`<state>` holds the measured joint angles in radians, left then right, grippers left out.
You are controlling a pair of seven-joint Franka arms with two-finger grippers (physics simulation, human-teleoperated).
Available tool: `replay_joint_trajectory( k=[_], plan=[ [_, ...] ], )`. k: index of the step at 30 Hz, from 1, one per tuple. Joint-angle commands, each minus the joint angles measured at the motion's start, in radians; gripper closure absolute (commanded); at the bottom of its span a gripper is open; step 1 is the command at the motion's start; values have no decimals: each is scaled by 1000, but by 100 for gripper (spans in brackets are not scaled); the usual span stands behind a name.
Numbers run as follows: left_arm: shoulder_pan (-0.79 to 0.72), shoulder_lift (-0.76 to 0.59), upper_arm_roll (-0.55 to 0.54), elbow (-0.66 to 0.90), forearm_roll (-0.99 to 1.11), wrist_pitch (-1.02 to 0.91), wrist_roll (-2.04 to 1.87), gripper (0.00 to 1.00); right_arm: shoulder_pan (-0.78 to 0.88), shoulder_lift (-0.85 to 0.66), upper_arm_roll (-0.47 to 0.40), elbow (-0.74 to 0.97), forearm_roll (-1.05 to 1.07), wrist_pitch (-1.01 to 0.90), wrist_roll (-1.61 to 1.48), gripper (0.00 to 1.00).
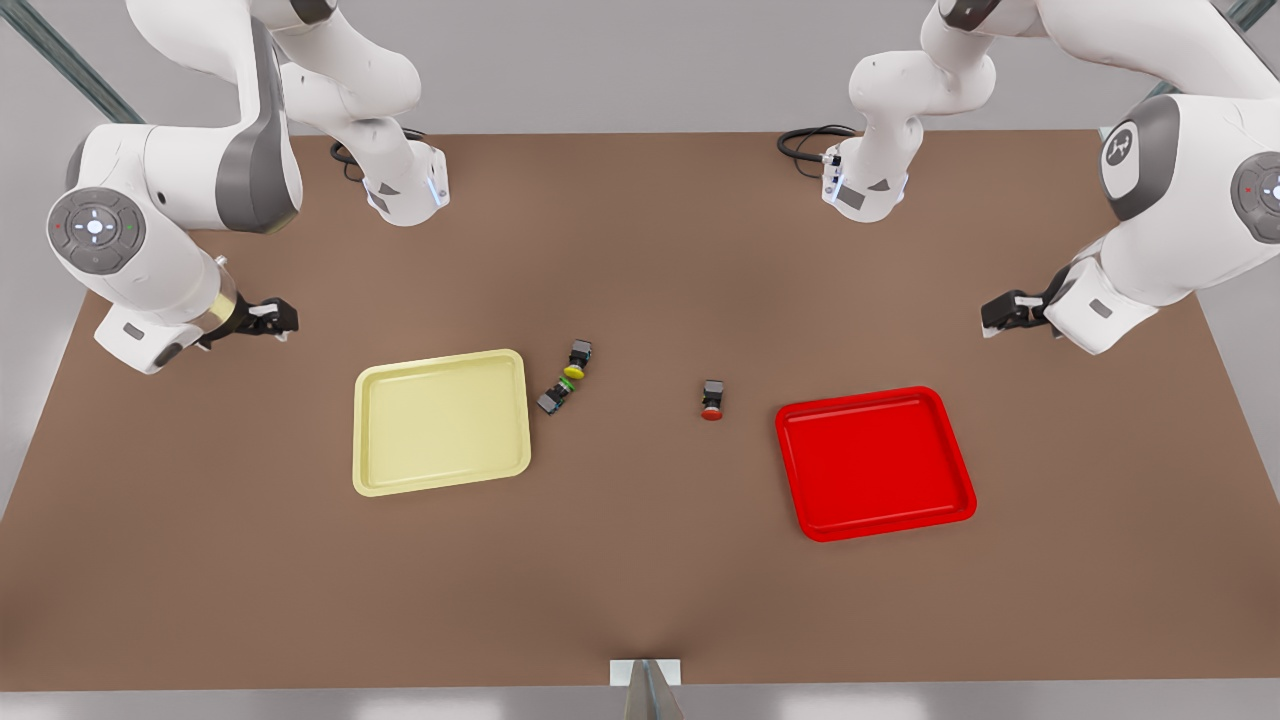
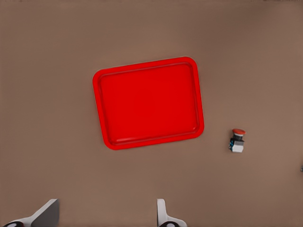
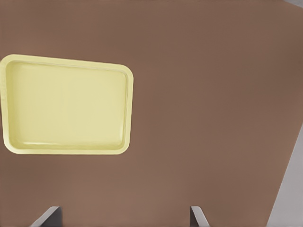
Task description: Place the switches on the corresponding trays according to their colors
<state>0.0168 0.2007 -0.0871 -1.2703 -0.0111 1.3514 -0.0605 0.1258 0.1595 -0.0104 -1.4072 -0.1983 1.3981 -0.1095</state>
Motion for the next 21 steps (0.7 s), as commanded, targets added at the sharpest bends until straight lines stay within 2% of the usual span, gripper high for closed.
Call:
replay_joint_trajectory(
  k=[1,2,3,5,7,8,9,10,12,14,15,17,21],
  plan=[
    [0,-1,0,0,0,9,-25,0,0,-1,0,0,0,10,-25,0],
    [-1,-1,0,-3,0,8,-30,0,2,2,0,0,0,10,-25,0],
    [-84,6,-3,-67,0,15,-30,0,35,6,1,-6,-1,-25,-33,0],
    [-279,131,-13,-66,-3,32,-61,0,185,49,1,-44,76,-51,2,0],
    [-419,233,-11,-90,0,159,-85,0,402,153,1,-29,166,-38,526,0],
    [-446,220,-11,-251,-3,371,-105,0,442,186,0,-36,221,61,712,0],
    [-514,207,-13,-376,2,626,-295,0,505,233,-2,-38,263,153,898,0],
    [-571,220,-11,-443,2,752,-326,0,552,278,-2,-42,272,248,1109,0],
    [-627,264,-11,-478,5,810,-334,0,595,348,-2,-47,272,380,1321,0],
    [-650,301,-11,-592,3,1009,-334,0,595,353,-2,-67,272,429,1383,0],
    [-663,321,-10,-592,0,1043,-334,0,595,359,-2,-69,273,441,1398,0],
    [-664,333,-6,-592,-3,1045,-357,0,592,361,-2,-118,272,513,1446,0],
    [-661,358,23,-603,-1,1039,-470,0,598,348,-3,-328,247,740,1476,0]
  ],
)
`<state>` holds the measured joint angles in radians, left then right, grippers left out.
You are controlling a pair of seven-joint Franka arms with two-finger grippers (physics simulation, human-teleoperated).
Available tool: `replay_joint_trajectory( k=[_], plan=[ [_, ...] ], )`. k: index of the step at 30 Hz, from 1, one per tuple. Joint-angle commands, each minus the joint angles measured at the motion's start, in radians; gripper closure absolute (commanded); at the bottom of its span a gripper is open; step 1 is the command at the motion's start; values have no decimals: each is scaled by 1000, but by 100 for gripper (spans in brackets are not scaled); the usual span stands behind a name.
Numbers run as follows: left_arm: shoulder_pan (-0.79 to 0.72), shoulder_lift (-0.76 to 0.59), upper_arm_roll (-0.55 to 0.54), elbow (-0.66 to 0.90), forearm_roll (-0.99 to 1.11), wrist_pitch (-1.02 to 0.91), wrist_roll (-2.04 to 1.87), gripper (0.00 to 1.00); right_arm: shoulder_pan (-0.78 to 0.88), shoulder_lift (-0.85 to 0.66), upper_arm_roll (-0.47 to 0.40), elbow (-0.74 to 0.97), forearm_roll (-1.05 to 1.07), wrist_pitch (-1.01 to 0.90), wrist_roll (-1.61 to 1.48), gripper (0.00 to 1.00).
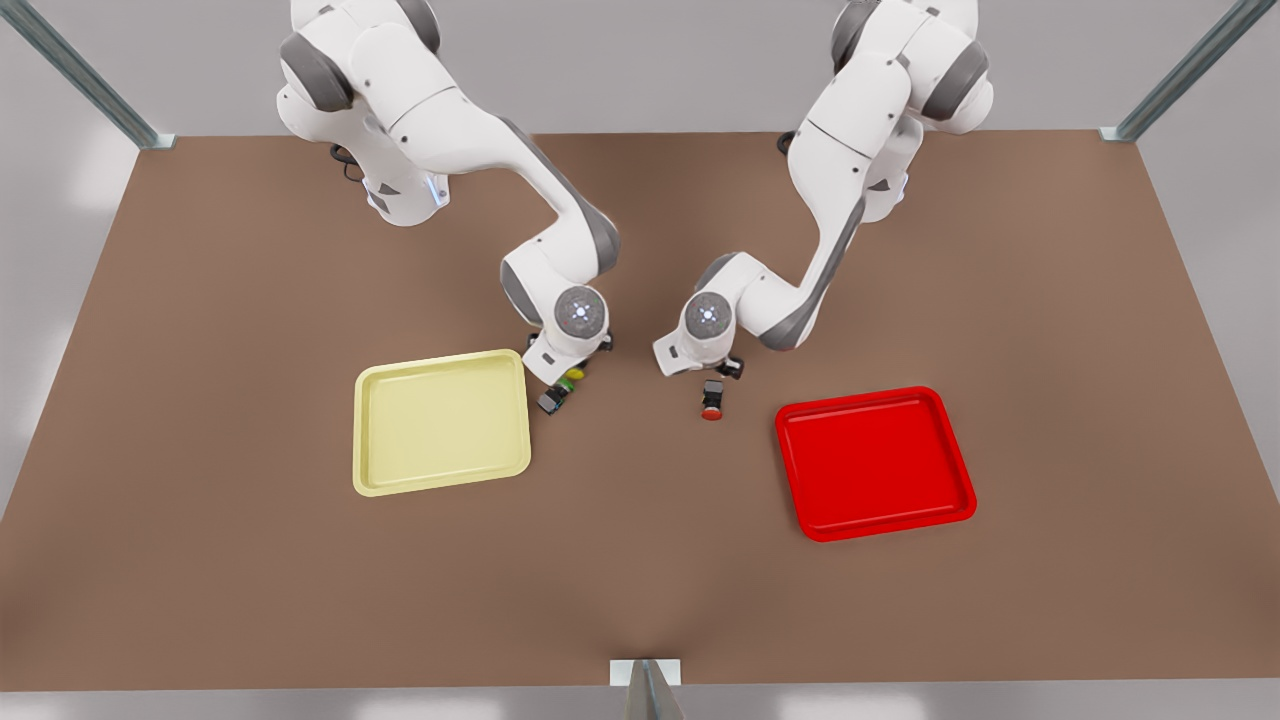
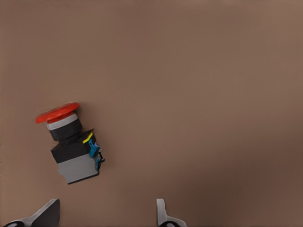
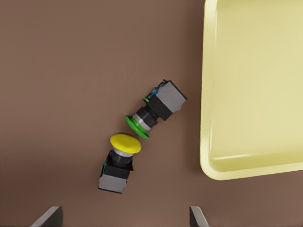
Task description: Place the switches on the corresponding trays according to their colors
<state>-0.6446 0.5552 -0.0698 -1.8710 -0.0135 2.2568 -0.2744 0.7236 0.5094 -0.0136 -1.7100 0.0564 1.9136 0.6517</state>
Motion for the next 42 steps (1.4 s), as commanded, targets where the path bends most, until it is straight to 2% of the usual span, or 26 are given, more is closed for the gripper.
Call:
replay_joint_trajectory(
  k=[1,3,9,17,19,24,26,28,29,38,42],
  plan=[
    [0,6,7,-5,1,133,-344,0,4,-5,0,-72,-10,284,718,0],
    [0,12,13,-3,0,138,-347,0,20,-5,0,-137,-15,387,770,0],
    [16,45,16,3,6,139,-339,0,59,-25,9,-241,-58,512,899,0],
    [13,71,16,1,4,176,-335,0,71,-22,23,-318,-99,576,916,0],
    [13,69,28,1,4,176,-333,7,71,-15,23,-315,-99,578,908,0],
    [11,78,33,1,4,176,-319,7,71,-11,24,-313,-99,578,901,0],
    [11,77,34,0,4,175,-321,19,71,-6,24,-316,-102,578,862,0],
    [13,75,34,1,4,173,-321,38,69,-6,26,-319,-102,565,711,0],
    [11,72,48,1,3,173,-321,44,66,-2,24,-319,-102,551,651,0],
    [10,49,68,15,-28,148,-321,48,71,47,31,-303,-101,550,623,0],
    [7,55,68,13,-26,148,-319,48,68,47,31,-301,-101,550,617,30]
  ],
)
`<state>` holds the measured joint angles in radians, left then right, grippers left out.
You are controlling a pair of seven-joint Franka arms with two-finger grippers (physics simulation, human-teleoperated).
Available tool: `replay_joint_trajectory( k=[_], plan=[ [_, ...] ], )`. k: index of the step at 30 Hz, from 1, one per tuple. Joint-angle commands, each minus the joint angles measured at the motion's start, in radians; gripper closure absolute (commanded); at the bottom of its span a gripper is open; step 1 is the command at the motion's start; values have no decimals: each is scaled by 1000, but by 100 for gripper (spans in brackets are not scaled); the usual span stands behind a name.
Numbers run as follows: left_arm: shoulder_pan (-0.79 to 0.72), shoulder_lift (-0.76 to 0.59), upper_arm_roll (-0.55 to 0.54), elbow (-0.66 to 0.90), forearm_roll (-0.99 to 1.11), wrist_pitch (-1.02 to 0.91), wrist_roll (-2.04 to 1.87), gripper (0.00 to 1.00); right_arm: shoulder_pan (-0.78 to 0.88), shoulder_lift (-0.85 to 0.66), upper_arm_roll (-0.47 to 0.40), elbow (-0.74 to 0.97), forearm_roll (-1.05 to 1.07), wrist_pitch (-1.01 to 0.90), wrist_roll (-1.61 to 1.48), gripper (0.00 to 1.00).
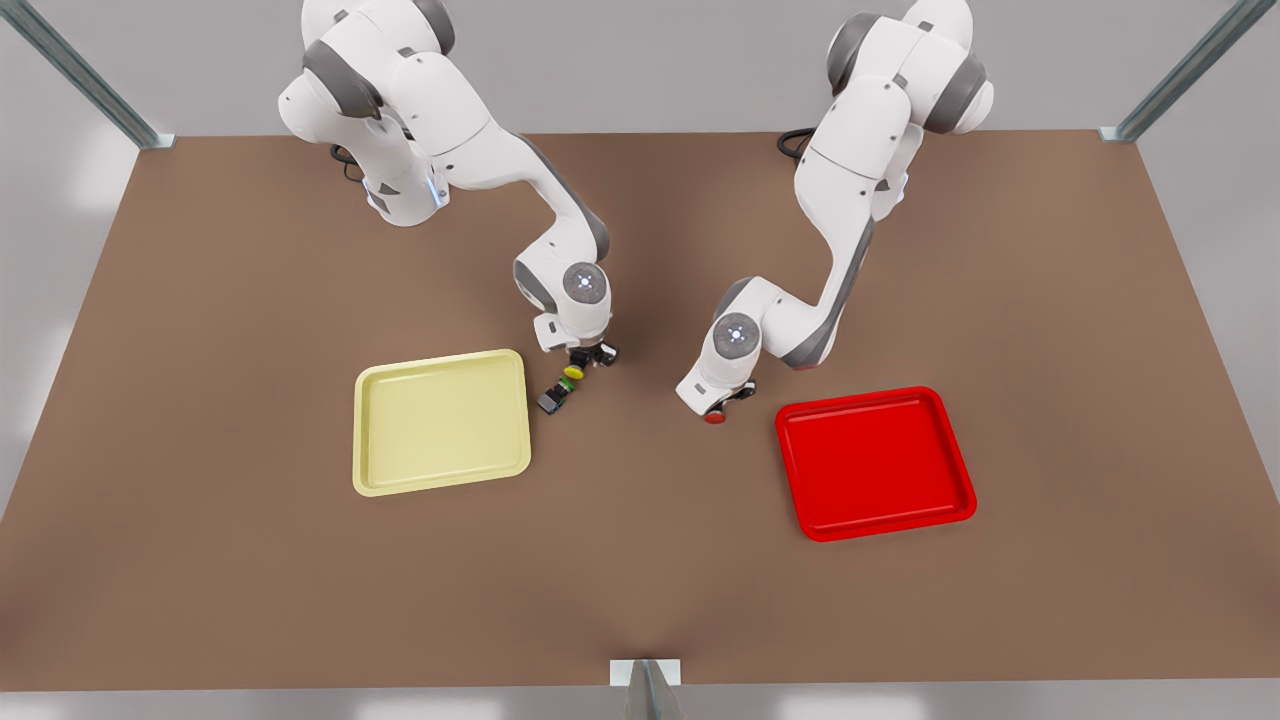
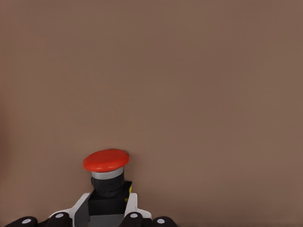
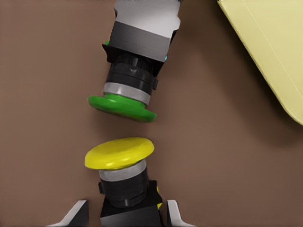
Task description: Place the switches on the corresponding trays according to their colors
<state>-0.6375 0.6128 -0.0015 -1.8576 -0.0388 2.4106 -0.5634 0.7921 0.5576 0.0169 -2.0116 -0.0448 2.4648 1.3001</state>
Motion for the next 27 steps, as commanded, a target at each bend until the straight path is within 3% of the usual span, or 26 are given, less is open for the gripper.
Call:
replay_joint_trajectory(
  k=[1,4,5,6,7,8,13,14,17,24,27],
  plan=[
    [-5,5,0,0,-1,-5,-30,48,-2,-1,0,1,0,-1,-38,35],
    [-7,19,0,-2,-1,-5,-32,48,-8,-1,17,1,0,-3,-39,45],
    [-7,22,0,-2,-1,-5,-32,48,-14,-2,20,1,0,-6,-39,51],
    [-7,22,0,-2,-1,-5,-32,48,-17,-4,21,1,0,-10,-44,65],
    [-7,22,0,0,-1,-5,-33,52,-19,-5,21,2,0,-21,-45,67],
    [-5,18,0,0,-1,-5,-33,56,-19,-7,21,5,2,-23,-45,67],
    [13,-28,0,0,-1,-34,-29,56,-24,-53,29,30,3,-107,-45,67],
    [35,-82,15,1,-3,-117,8,56,-34,-90,29,37,3,-135,-56,67],
    [108,-188,126,1,-3,-327,266,56,-183,-149,28,37,5,-178,-330,67],
    [196,-124,201,20,-24,-258,387,56,-573,-139,20,83,10,-204,-1219,67],
    [222,-67,199,41,-23,-211,413,56,-571,-133,15,82,11,-202,-1262,62]
  ],
)
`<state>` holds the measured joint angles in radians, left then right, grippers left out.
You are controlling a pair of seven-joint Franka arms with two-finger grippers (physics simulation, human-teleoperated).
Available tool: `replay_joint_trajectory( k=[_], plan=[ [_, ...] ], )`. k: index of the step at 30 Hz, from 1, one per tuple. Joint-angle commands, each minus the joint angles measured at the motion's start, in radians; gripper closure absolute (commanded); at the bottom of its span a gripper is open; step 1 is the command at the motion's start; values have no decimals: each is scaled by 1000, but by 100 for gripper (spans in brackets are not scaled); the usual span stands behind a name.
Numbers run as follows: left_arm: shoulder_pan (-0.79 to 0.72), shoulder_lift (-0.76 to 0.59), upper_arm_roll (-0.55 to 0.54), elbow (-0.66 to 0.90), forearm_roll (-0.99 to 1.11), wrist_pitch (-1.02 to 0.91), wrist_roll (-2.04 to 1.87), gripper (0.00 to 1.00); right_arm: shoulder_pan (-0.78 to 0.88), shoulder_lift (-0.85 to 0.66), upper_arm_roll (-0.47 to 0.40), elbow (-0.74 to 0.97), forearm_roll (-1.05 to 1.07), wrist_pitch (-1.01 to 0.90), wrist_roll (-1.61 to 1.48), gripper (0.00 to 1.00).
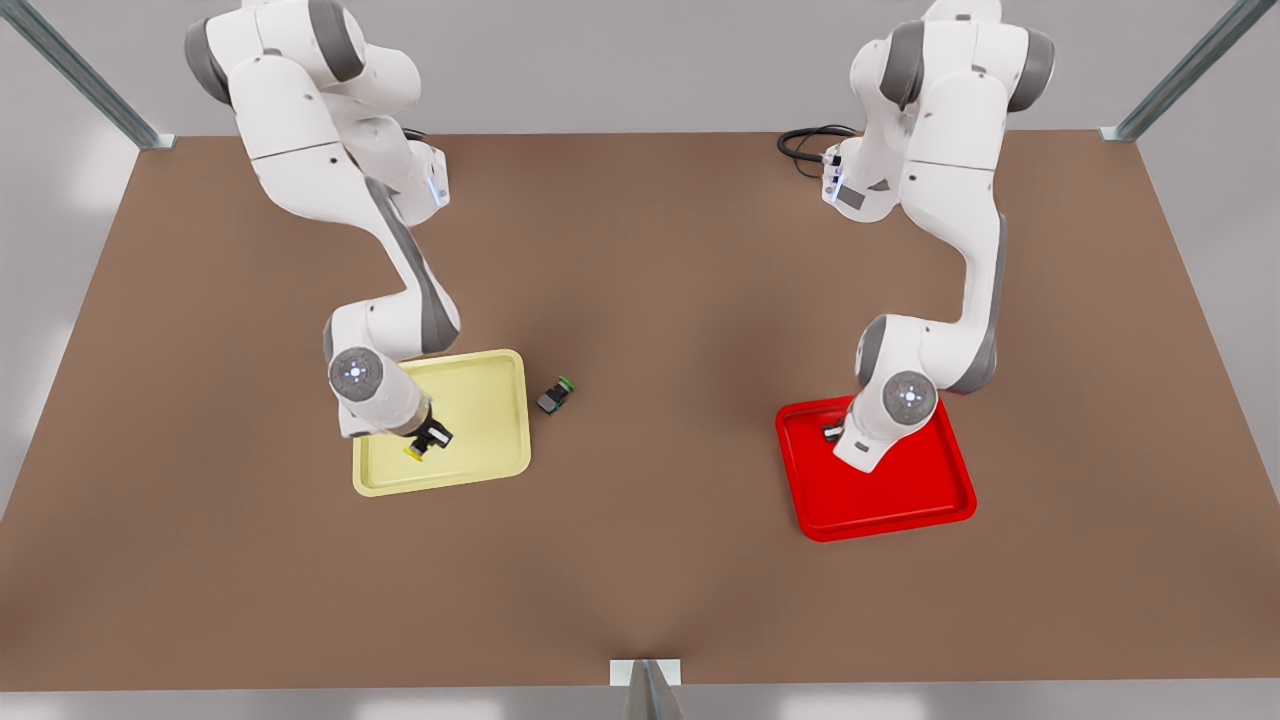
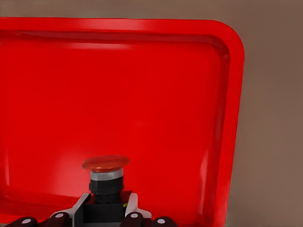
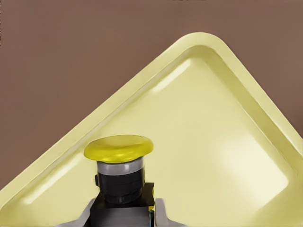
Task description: Place the switches on the corresponding trays according to their colors
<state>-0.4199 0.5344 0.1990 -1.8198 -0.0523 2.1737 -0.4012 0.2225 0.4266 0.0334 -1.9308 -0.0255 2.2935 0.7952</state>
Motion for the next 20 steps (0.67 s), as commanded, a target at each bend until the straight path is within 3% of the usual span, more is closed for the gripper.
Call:
replay_joint_trajectory(
  k=[1,2,5,6,7,8,9,12,14,16,20],
  plan=[
    [4,15,0,4,-8,26,251,45,1,6,0,1,-7,-31,-755,0],
    [3,15,0,2,-11,26,252,0,8,8,-1,1,-7,-31,-755,0],
    [3,9,0,4,-8,25,251,0,31,6,-13,1,-7,-60,-745,0],
    [1,-66,0,22,-11,-60,245,0,32,4,-13,1,-7,-77,-743,0],
    [7,-212,0,115,-8,-361,246,0,34,0,-13,3,-7,-94,-743,0],
    [21,-274,-1,336,0,-702,248,0,55,-5,-15,36,-7,-143,-738,0],
    [61,-275,-10,491,-6,-886,252,0,66,-6,-16,123,-8,-258,-741,0],
    [142,-329,-61,522,2,-910,372,0,64,-46,-78,311,-17,-511,-748,0],
    [127,-324,-58,559,28,-950,377,0,32,-215,-81,314,-14,-637,-766,0],
    [125,-324,-56,559,25,-971,377,0,-2,-316,-76,314,-19,-690,-775,0],
    [119,-318,-59,574,23,-977,371,0,-5,-339,-75,317,-22,-724,-774,0]
  ],
)
